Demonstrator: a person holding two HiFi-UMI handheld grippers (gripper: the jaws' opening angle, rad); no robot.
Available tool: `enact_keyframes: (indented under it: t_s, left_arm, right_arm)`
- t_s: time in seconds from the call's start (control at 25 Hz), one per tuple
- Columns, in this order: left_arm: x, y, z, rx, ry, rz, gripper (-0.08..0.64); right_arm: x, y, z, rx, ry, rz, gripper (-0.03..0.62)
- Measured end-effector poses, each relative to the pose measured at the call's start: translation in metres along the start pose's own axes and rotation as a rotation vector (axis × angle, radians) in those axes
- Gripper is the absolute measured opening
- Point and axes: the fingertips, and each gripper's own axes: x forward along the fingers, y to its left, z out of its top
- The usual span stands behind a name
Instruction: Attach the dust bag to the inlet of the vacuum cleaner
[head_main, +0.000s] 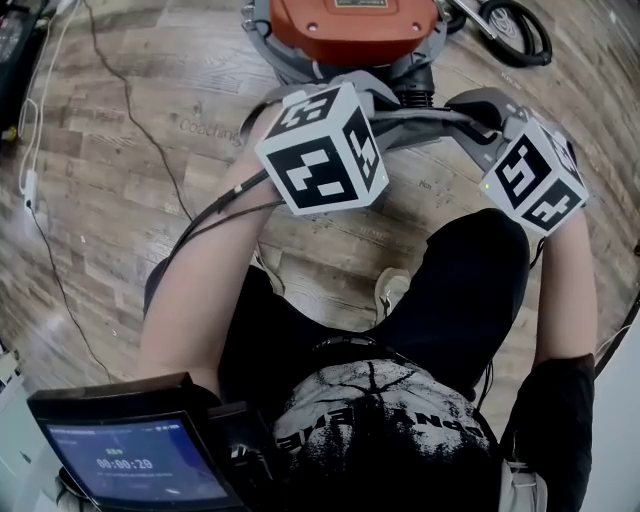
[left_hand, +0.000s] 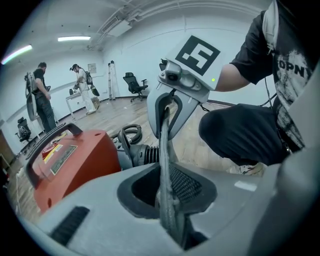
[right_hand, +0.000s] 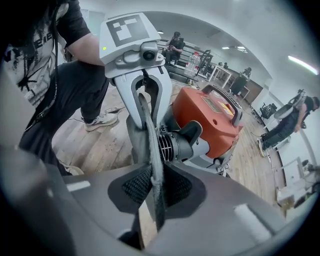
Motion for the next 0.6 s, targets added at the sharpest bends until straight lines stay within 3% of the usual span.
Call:
enact_keyframes:
  t_s: [0.16,0.32,0.6]
  left_arm:
    - [0.0023,0.0022,-0.0002,-0.007,0.008,-0.003,0.055]
    - [0.0007,0.0037,0.0002,0.045,0.032,0.024,0.051]
    - [-0.0007,0.0048,0.0013,0.053,0.051,0.036,0.046]
  right_arm:
    - [-0.0024,0.0016,0.0012,-0.01,0.001,-0.017,0.058]
    - [-0.0049,0.0006,0.0022,-0.046,0.025,-0.048,0.07]
    - [-0.0092,0.0028,0.0099,-0.057,0.007,-0.037,0.054]
